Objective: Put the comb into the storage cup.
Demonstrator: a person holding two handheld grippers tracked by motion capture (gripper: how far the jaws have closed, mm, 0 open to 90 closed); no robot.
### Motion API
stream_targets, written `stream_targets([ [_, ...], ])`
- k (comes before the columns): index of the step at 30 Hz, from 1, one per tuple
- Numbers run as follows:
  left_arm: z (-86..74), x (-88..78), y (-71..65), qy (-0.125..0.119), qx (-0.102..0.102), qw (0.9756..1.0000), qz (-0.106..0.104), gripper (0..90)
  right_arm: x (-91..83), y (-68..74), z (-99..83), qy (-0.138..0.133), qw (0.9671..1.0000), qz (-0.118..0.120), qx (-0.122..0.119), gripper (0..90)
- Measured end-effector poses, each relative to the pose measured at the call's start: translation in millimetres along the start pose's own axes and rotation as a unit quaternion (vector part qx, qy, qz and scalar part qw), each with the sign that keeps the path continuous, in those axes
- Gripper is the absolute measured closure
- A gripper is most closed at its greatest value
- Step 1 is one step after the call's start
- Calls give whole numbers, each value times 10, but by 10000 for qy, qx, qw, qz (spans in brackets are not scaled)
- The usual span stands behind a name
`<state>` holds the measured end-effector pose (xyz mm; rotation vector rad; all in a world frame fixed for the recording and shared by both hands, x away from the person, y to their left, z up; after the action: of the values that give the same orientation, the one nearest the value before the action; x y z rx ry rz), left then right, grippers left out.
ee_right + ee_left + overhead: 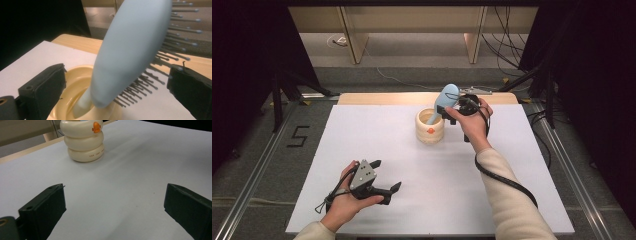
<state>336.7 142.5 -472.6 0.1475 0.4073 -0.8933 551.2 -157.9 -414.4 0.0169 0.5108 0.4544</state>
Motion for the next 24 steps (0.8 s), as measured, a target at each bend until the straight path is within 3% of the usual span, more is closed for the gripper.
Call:
stream_targets([
  [24,-5,1,5,-3,-81,10000,8,33,-351,-31,-124,-60,9994,157,-318,27],
])
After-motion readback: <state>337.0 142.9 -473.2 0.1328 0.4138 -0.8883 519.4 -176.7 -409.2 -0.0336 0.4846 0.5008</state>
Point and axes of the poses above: each handheld gripper's, and its own axes: x roughly forward along the jaws, z roughly out of its top, y roughly to its left, the point moved 2 cm from there along x, roughly forward along the jaws, and after that the axes turned 7 degrees about -z, right-handed, at the moved point
